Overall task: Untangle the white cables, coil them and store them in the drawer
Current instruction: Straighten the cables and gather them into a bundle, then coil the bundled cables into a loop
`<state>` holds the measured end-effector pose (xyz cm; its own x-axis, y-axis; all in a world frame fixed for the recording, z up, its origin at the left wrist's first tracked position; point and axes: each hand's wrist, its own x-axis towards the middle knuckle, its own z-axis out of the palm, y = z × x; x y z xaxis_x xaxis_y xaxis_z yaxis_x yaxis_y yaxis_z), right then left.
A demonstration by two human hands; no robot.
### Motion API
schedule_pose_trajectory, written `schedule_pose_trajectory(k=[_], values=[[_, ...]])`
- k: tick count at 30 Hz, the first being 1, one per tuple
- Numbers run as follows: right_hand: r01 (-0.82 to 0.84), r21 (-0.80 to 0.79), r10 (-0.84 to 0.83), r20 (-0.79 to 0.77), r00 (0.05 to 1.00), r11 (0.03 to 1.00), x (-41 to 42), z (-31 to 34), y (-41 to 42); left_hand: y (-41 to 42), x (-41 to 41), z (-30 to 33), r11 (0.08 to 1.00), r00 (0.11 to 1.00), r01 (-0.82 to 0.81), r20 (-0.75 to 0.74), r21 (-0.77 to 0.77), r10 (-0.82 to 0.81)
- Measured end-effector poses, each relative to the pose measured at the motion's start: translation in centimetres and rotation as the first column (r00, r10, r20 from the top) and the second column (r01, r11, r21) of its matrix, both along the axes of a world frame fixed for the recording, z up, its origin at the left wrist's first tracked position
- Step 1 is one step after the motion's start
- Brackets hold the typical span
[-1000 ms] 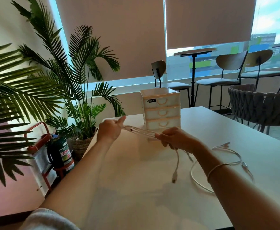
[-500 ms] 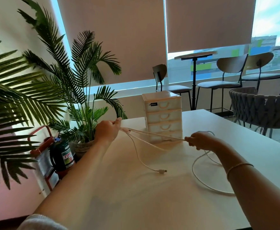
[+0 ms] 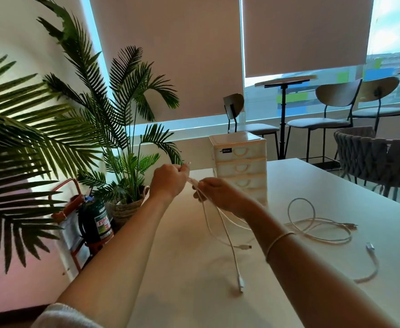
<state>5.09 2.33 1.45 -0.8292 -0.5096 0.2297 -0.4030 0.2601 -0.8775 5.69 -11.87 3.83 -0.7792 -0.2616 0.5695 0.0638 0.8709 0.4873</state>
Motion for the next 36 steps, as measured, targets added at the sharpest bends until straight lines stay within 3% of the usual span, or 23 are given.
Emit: schedule_pose_trajectory(k=[2, 5, 15, 18, 22, 29, 33, 36], values=[[-0.027, -0.134, 0.030, 0.020, 0.999, 0.991, 0.3, -0.8, -0.2, -0.3, 0.1, 0.3, 1.000, 1.000, -0.001, -0.006, -0.008, 0.001], [-0.061, -0.190, 0.066, 0.016, 0.998, 0.980, 0.2, -1.4, -0.2, -0.9, 0.2, 0.1, 1.000, 1.000, 0.003, -0.006, -0.007, -0.003], [-0.119, 0.139, 0.117, 0.022, 0.993, 0.983, -0.7, -2.9, 4.7, -2.1, 0.2, -1.3, 0.995, 0.995, -0.082, 0.056, 0.055, 0.079], [-0.139, 0.163, 0.138, 0.014, 0.990, 0.977, -1.1, -3.1, 5.5, -1.8, 0.1, -1.6, 0.994, 0.995, -0.076, 0.067, 0.075, 0.071], [-0.236, 0.169, 0.213, 0.141, 0.967, 0.957, -0.9, -3.0, 6.4, -1.6, -0.5, -2.1, 0.992, 0.994, -0.088, 0.078, 0.088, 0.081], [-0.307, 0.222, 0.261, 0.215, 0.941, 0.925, -1.0, -4.3, 8.1, -3.1, -0.9, -2.5, 0.984, 0.984, -0.162, 0.083, 0.076, 0.156], [-0.281, 0.240, 0.233, 0.210, 0.950, 0.929, -1.2, -4.7, 8.2, -3.3, -0.9, -2.6, 0.980, 0.981, -0.180, 0.094, 0.089, 0.172], [-0.155, 0.184, 0.125, 0.164, 0.978, 0.971, -1.5, -5.2, 8.0, -3.2, -0.8, -2.2, 0.980, 0.979, -0.193, 0.081, 0.052, 0.189]])
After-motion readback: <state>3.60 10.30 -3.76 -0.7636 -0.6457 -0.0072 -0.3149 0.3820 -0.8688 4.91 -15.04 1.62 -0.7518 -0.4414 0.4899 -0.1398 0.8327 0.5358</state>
